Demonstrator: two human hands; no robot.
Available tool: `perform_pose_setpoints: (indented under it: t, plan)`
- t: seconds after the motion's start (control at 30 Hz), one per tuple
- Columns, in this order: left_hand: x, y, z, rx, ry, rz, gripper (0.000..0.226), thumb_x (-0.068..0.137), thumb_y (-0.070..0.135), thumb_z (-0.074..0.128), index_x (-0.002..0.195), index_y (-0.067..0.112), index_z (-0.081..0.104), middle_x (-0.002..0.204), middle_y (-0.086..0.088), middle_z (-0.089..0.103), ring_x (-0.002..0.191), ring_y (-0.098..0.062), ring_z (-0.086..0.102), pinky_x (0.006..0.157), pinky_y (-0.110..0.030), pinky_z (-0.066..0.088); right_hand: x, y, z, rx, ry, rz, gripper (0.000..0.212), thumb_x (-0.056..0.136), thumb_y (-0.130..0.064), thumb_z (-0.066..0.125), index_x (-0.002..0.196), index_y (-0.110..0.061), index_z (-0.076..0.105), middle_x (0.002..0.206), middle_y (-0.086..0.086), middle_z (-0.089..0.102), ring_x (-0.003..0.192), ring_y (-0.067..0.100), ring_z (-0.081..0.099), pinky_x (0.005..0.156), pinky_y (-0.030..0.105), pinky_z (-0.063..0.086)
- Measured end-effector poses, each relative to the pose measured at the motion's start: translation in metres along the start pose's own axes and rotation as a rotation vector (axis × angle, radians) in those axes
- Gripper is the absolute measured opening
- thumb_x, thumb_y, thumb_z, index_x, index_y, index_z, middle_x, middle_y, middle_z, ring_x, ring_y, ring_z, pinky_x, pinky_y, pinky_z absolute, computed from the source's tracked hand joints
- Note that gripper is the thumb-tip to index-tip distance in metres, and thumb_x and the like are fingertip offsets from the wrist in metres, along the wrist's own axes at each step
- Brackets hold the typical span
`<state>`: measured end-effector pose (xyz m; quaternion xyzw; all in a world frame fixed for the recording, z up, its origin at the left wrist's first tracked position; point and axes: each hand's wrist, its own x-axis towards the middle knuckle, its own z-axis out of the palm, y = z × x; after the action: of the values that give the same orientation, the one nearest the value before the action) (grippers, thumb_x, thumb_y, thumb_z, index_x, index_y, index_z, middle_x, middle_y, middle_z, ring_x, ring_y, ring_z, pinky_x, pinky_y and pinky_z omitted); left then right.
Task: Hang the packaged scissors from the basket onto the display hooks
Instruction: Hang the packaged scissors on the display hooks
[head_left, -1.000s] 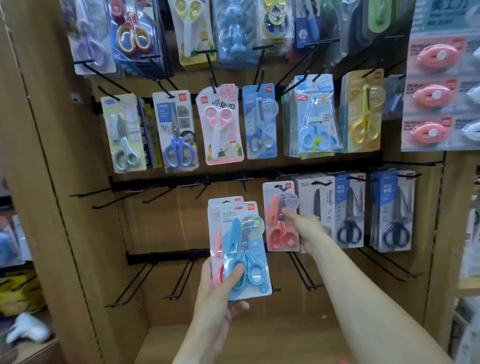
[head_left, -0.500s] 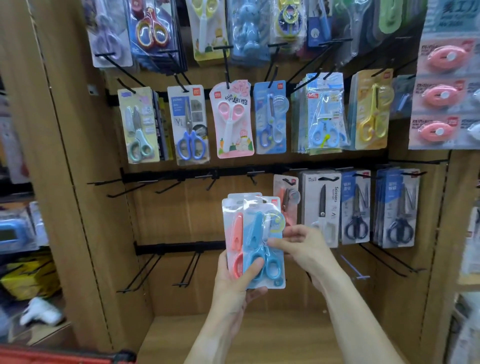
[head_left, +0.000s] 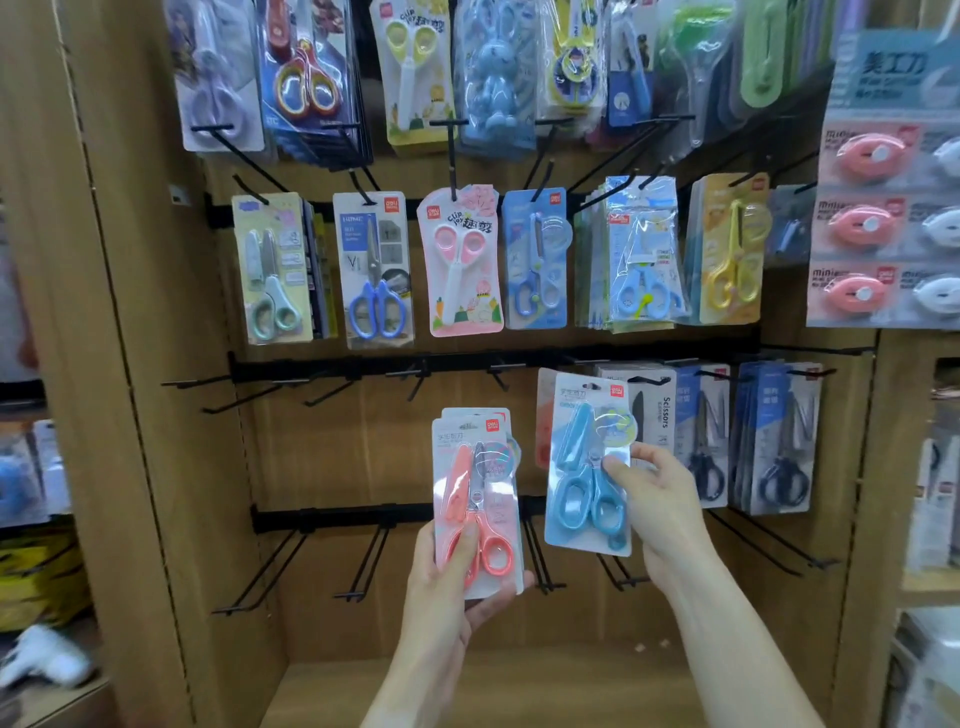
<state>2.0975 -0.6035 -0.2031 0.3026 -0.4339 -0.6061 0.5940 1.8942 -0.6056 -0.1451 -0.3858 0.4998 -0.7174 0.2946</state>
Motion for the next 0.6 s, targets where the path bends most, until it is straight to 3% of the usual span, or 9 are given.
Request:
perform_pose_setpoints:
  t: [0.13,0.23,0.37,0.5,0.6]
  plan:
    - [0.002,0.004,-0.001,0.006,0.020,0.004,0.048,0.089,0.042,0.074,0.133,0.031,0.058,0.114,-0.006,0.079,0.097,-0.040,0.078,0.068,-0.040,0.066,0.004,0.003,0.005,-0.027,0.074,-0.021,0.015,0.101,-0.019,0.067,0.115,-0.021,0.062,0.099,-0.002,0.075,0.090,0.015,0.075,0.064,0.033,0.056]
    - [0.002,0.007,-0.001,0.005,0.005,0.030,0.043,0.094,0.039,0.071,0.133,0.028,0.057,0.113,-0.005,0.079,0.097,-0.041,0.078,0.082,-0.047,0.063,0.012,0.007,0.011,-0.090,0.120,-0.044,0.016,0.100,-0.020,0.068,0.114,-0.021,0.061,0.100,-0.002,0.074,0.090,0.014,0.074,0.062,0.033,0.054]
    - [0.000,0.010,-0.001,0.001,-0.009,0.042,0.035,0.099,0.035,0.067,0.131,0.028,0.056,0.108,-0.003,0.080,0.094,-0.041,0.079,0.088,-0.049,0.061,0.033,0.012,0.023,-0.303,0.200,-0.037,0.018,0.097,-0.026,0.072,0.110,-0.024,0.061,0.109,0.001,0.070,0.096,0.021,0.070,0.083,0.048,0.061]
    - [-0.003,0.012,0.000,0.005,-0.015,0.030,0.035,0.099,0.037,0.066,0.132,0.029,0.056,0.110,-0.004,0.080,0.094,-0.043,0.078,0.087,-0.048,0.061,0.057,0.014,0.033,-0.361,0.203,0.125,0.014,0.096,-0.028,0.073,0.103,-0.018,0.068,0.107,0.007,0.072,0.097,0.028,0.065,0.092,0.048,0.058]
    - [-0.005,0.015,0.001,0.006,-0.018,0.019,0.035,0.098,0.037,0.067,0.131,0.030,0.057,0.109,-0.004,0.080,0.094,-0.043,0.078,0.089,-0.050,0.060,0.064,0.016,0.038,-0.362,0.231,0.214,0.030,0.094,-0.032,0.076,0.116,-0.013,0.072,0.112,0.012,0.072,0.102,0.033,0.066,0.092,0.046,0.057]
